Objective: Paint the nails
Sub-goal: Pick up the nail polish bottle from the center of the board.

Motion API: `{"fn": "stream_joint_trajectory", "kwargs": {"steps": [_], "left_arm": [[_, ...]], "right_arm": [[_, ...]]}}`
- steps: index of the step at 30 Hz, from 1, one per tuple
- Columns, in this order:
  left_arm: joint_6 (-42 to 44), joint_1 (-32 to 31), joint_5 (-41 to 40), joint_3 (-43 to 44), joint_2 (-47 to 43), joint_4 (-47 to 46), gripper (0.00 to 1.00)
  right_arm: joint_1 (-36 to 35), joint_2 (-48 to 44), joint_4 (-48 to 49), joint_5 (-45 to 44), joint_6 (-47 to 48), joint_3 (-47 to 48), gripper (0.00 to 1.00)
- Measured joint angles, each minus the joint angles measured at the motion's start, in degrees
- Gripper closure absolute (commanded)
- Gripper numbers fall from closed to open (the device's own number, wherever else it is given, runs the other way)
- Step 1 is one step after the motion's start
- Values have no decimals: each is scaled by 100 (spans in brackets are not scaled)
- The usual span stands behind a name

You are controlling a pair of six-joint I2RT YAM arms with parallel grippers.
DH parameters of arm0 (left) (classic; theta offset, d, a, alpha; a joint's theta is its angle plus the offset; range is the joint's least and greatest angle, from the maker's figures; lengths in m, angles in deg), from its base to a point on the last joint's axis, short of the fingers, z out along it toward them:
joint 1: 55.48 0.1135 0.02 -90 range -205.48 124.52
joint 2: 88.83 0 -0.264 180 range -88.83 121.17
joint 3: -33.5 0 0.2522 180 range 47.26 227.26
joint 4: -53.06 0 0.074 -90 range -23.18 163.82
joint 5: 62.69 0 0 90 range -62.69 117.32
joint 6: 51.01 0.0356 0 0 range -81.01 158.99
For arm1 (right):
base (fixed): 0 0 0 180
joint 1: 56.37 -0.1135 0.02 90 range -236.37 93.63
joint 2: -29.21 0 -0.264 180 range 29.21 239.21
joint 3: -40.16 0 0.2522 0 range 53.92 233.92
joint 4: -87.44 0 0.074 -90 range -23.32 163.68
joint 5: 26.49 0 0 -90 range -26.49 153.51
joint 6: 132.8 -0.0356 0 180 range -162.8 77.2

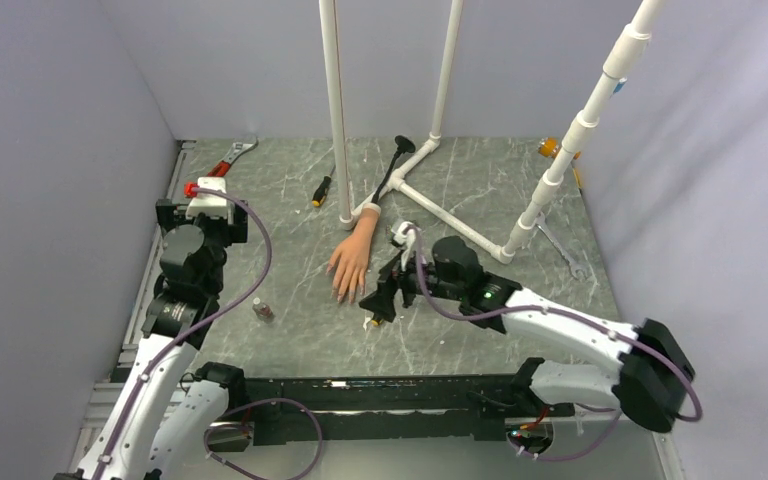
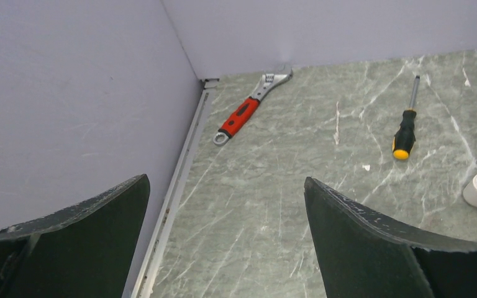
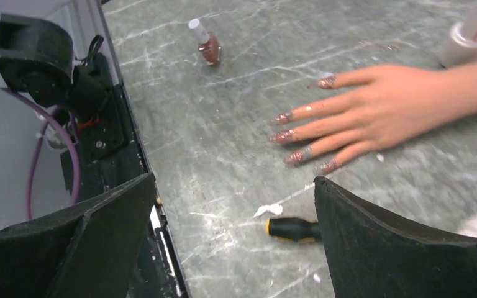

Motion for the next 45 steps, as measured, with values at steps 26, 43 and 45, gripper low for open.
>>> {"fn": "stream_joint_trajectory", "kwargs": {"steps": [26,43,45], "left_arm": [[-79,59,-212,0,-415,-68,4],[-404,433,-7,0,-463,-52,6],[-413,439,33,0,-474,-52,7]], "right_arm": [[-1228,5324,3556,911,2037,1954,19],[-1816,6365,4103,-485,2004,2754,30],[-1838,6400,4103,-614,1993,2820,33]]}}
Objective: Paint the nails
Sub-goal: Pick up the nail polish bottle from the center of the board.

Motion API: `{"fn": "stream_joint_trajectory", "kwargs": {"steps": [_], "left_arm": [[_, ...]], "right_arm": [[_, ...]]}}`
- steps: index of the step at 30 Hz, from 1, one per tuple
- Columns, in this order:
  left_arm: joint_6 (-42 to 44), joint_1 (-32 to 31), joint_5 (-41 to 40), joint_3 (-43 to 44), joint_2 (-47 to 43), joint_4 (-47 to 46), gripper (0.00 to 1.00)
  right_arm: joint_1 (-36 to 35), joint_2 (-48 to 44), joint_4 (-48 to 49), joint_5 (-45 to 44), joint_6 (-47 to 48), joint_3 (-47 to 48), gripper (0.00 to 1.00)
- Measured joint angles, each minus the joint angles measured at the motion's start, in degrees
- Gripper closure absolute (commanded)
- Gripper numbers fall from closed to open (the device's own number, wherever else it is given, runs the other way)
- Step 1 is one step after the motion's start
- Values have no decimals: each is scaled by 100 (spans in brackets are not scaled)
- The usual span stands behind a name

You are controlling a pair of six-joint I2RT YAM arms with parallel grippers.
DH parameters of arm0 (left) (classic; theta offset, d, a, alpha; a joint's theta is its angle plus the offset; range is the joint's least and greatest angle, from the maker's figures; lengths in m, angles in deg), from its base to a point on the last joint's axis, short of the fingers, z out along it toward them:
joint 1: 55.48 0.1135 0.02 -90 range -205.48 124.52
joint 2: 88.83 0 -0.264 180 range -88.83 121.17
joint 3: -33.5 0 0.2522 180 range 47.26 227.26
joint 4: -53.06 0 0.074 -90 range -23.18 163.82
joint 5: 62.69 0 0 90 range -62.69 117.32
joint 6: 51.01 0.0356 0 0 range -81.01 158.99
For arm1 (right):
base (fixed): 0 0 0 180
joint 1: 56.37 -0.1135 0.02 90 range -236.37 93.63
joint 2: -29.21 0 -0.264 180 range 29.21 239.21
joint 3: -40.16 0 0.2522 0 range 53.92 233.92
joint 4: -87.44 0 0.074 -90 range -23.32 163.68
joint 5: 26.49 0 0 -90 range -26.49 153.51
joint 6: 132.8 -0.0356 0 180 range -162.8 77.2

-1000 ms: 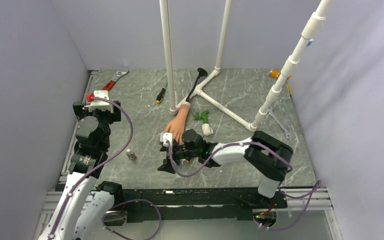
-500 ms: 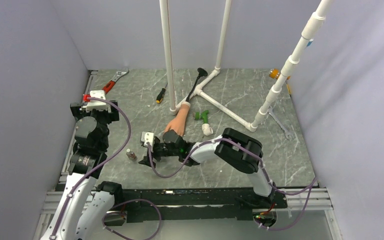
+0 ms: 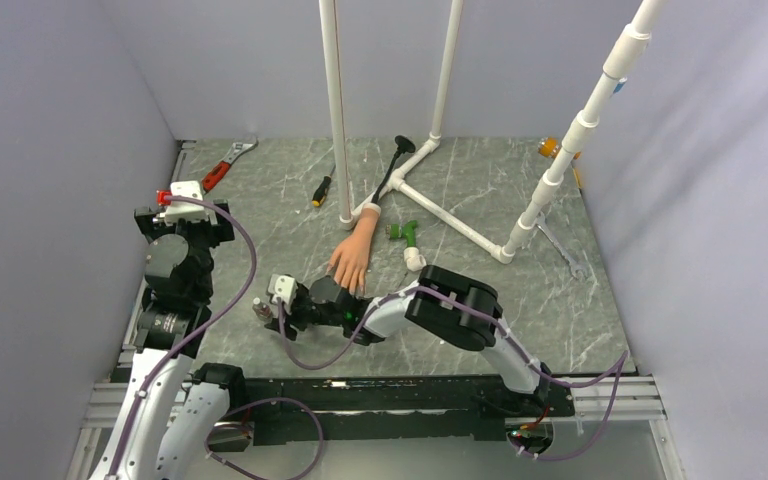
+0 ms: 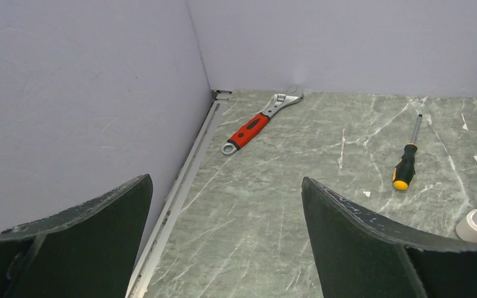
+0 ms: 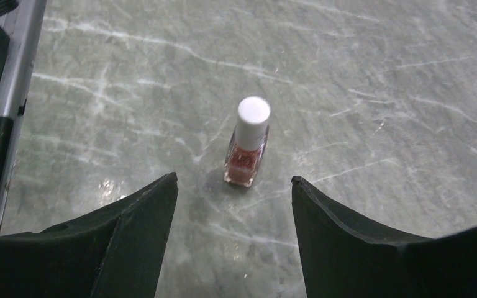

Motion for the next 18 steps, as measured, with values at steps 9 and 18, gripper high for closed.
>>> {"fn": "stream_joint_trajectory", "kwargs": {"steps": [9,18], "left_arm": [[-17,39,105,0,-26,4,8],[-76,79,197,0,-55,4,7]], "right_arm": [[-20,378,-59,-354,-103,662,43],[-37,570,-352,-422,-179,828,65]]}}
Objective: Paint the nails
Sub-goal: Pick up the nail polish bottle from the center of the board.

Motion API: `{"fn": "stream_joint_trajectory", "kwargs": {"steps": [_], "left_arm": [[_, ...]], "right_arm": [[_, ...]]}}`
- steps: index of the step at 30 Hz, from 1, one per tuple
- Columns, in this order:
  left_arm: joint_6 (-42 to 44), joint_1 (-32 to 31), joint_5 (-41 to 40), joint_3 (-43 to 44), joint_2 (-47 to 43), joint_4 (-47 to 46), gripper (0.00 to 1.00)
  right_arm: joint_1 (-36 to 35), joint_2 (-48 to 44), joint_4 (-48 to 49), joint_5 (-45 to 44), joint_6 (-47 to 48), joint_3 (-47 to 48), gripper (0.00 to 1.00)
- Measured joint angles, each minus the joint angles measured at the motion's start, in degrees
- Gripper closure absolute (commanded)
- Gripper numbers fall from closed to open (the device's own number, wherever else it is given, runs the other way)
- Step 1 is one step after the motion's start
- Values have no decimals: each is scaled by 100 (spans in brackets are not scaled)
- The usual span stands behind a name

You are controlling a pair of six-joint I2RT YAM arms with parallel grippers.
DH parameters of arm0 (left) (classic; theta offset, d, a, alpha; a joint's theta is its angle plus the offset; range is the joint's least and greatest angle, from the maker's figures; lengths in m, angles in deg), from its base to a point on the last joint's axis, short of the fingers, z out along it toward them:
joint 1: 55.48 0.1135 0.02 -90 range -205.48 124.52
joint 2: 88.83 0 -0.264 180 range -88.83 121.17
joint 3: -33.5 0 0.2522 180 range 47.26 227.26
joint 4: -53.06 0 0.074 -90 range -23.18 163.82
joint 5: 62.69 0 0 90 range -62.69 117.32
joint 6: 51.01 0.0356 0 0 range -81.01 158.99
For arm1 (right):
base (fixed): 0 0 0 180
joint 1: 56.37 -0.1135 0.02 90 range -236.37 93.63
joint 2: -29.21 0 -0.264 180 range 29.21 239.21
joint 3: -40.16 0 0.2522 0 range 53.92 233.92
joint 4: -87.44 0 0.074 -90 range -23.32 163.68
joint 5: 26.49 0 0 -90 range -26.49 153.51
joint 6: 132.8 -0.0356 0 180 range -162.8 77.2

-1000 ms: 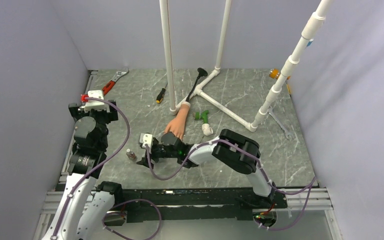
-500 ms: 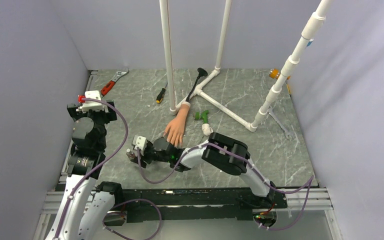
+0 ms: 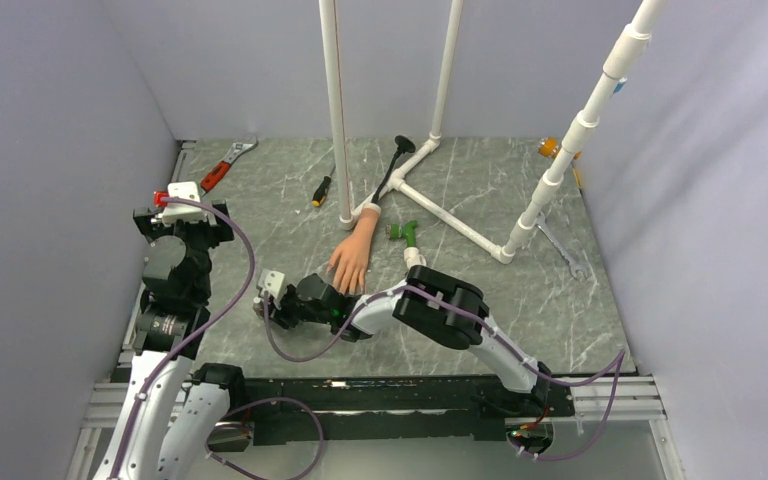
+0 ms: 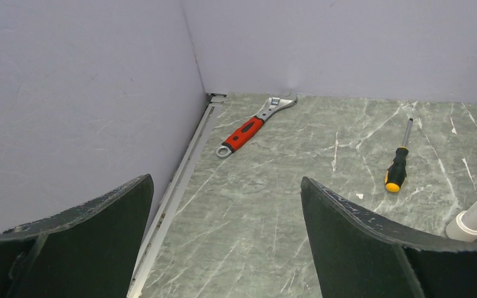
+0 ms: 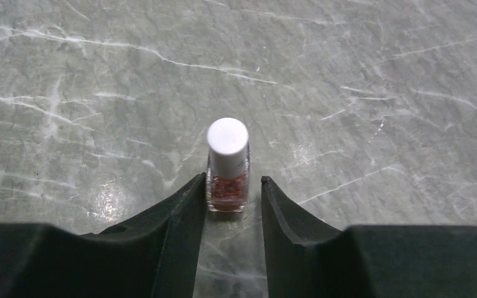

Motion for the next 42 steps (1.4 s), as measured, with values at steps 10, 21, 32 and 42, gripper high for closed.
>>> {"fn": "stream_joint_trajectory", "kwargs": {"steps": [10,21,32,42], "left_arm": [[-48,20,9,0,0,0,7],[-59,22,52,0,0,2,7],[-59,22,66,0,0,4,7],[-57,28,168,0,-11,17,7]], "right_arm": [[-37,46,-181,2,-44,59,68],[-57,96,-251,46,103,170,59],[-59,144,-313,46,330,264,93],[-70,-66,-468,-173,295,68,100]]}}
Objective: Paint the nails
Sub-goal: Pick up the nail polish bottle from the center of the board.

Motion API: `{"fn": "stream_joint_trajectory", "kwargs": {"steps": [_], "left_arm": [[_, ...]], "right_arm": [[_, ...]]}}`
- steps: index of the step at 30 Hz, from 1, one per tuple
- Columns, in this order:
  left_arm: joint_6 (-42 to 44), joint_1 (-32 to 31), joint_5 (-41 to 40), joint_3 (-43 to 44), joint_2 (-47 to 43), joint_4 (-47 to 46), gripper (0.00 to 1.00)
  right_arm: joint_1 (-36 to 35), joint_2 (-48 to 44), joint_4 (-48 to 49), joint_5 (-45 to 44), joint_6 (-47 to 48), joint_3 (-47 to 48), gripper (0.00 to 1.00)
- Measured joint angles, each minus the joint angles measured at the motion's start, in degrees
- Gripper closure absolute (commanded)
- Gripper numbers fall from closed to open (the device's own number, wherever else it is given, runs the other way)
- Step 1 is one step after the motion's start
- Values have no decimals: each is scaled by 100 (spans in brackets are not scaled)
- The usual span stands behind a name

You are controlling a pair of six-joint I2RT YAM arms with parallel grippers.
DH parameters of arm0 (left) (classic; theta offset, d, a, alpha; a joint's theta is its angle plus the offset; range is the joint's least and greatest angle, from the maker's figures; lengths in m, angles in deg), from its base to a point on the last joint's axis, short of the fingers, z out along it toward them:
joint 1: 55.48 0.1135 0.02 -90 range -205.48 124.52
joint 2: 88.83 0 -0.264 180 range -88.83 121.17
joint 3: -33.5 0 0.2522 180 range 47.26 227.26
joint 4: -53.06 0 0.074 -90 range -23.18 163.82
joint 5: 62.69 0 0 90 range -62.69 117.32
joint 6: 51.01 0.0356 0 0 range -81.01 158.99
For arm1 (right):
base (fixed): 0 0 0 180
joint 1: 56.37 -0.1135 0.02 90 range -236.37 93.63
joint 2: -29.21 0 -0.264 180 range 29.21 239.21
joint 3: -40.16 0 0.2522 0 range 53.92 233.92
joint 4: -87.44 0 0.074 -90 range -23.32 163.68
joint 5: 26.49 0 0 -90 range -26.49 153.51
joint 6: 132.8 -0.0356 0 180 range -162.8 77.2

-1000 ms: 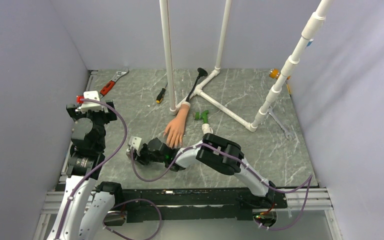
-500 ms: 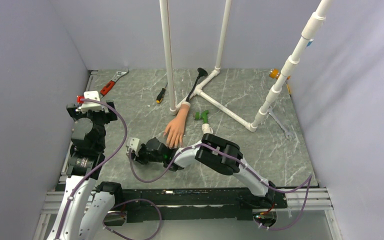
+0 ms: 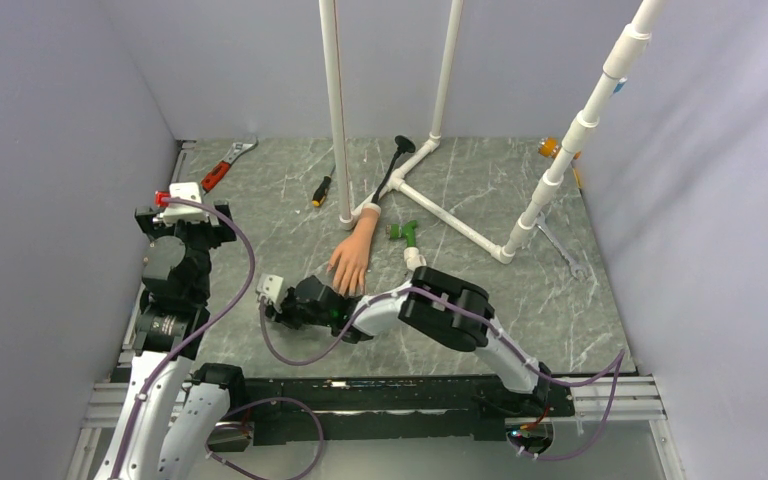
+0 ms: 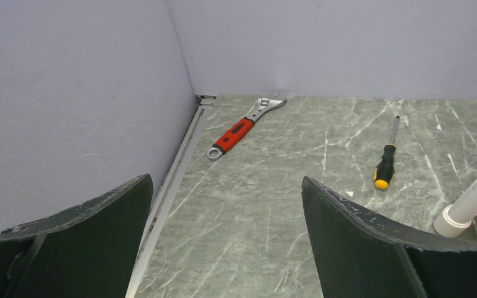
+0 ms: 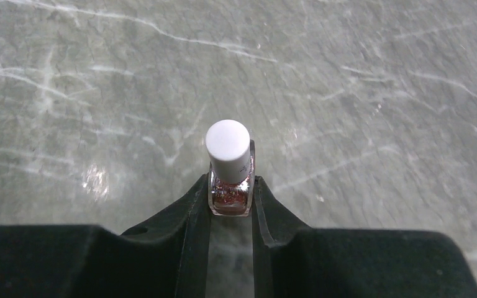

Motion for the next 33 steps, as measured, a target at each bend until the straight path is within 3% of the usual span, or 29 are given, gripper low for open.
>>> {"fn": "stream_joint_trajectory", "kwargs": {"steps": [7,15,22,33], "left_arm": [[2,17,514,0,-105,0,6],[26,-20,1646,-7,-155,-24,2],[243,-717,2516,2,24,50,1],[109,-901,5416,796,400,1287,3]], "right_arm": [[0,-1353,-935,-234,-146,-640,100],[2,-3936,-2472,-188,-348,-1432,100],[2,-6037,-3464,-17,-695,-2282,100],[114,-7753,-4907,-48,-1480,-2629,100]]}}
